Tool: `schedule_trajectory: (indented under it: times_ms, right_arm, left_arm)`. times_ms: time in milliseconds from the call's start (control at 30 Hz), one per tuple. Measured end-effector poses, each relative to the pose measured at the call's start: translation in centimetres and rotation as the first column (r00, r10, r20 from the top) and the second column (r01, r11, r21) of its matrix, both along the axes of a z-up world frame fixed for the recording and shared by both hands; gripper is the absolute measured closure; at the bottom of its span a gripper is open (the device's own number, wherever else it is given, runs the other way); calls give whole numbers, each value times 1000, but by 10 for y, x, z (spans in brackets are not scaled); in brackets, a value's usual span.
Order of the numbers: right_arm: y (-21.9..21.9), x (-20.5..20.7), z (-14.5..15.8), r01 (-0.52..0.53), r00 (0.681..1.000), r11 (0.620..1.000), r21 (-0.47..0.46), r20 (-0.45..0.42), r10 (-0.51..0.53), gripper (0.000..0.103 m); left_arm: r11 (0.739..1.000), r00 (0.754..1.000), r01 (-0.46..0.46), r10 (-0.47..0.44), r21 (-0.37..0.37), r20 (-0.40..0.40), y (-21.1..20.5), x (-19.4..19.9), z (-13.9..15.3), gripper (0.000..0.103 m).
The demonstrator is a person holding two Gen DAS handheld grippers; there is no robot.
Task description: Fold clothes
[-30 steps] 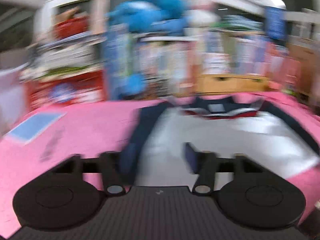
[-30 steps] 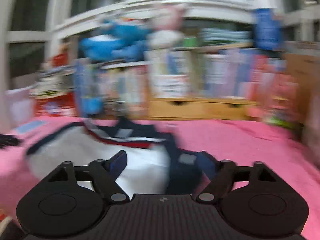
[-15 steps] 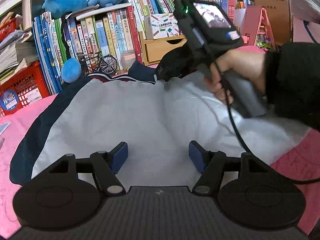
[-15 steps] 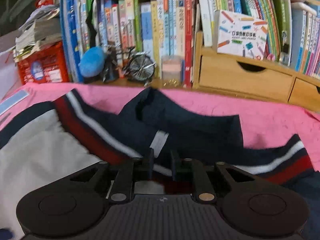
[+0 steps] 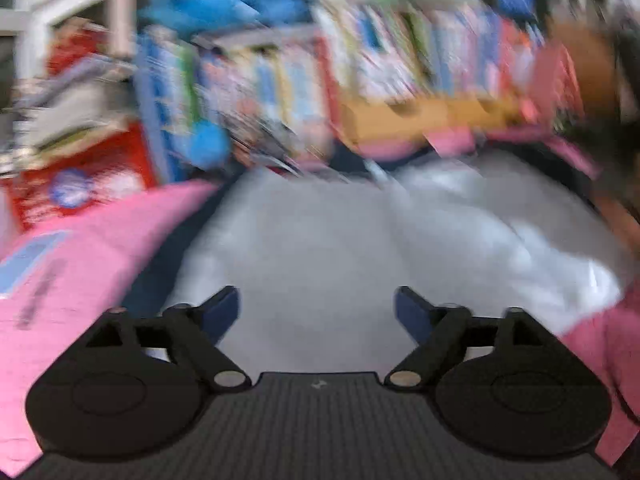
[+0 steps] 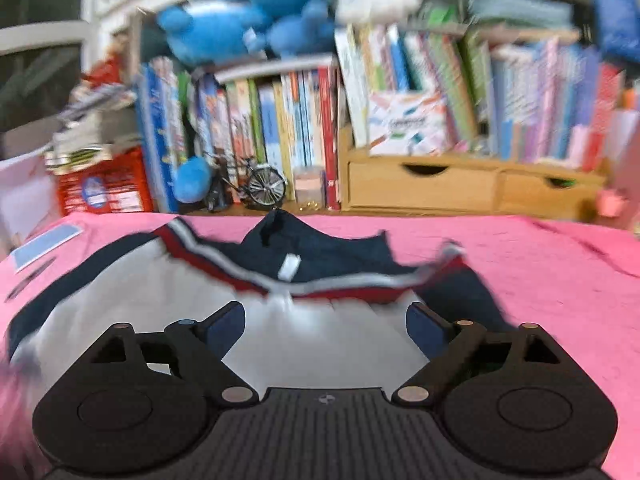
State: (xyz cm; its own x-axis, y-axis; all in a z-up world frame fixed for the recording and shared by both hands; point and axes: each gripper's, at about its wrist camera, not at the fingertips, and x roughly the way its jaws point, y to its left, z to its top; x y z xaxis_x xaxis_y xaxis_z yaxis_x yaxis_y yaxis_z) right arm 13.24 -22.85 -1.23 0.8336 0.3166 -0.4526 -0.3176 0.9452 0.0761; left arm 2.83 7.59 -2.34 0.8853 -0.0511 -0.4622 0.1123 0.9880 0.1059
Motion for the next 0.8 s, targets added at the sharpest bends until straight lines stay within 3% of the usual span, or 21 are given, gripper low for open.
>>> schedule_trajectory:
  times_ms: [133, 233, 367, 467, 567, 700, 800]
  right_arm:
    - [-37, -44, -11, 18, 1000, 998, -55, -8, -19, 14]
    - [-54, -47, -17, 75, 996, 994, -84, -31, -78, 19]
    - [-64, -21, -28, 165, 982, 974, -158, -61, -176, 21]
    - [-88, 11, -29, 208, 963, 975, -82, -158, -218, 21]
    - [-103, 28, -24, 224, 958, 972, -73, -169, -234, 15]
    - [-108, 15, -5, 246, 956, 968, -45, -154, -250, 14]
    - [-117, -23, 7, 279, 951, 953, 118, -175, -256, 8]
  left_arm:
    - [984, 983, -180, 180, 4, 27, 50, 13, 20, 0]
    - [984, 984, -175, 175, 26, -11, 50, 13, 14, 0]
    - [984, 984, -167, 170, 56, -60, 51, 13, 7, 3]
    - [984, 981, -160, 167, 77, -98, 51, 13, 1, 3]
    - [983, 977, -152, 165, 99, -135, 51, 13, -4, 3]
    - [983, 971, -138, 159, 125, -178, 50, 13, -11, 3]
    - [988, 987, -93, 108, 120, -121, 27, 10, 1, 3]
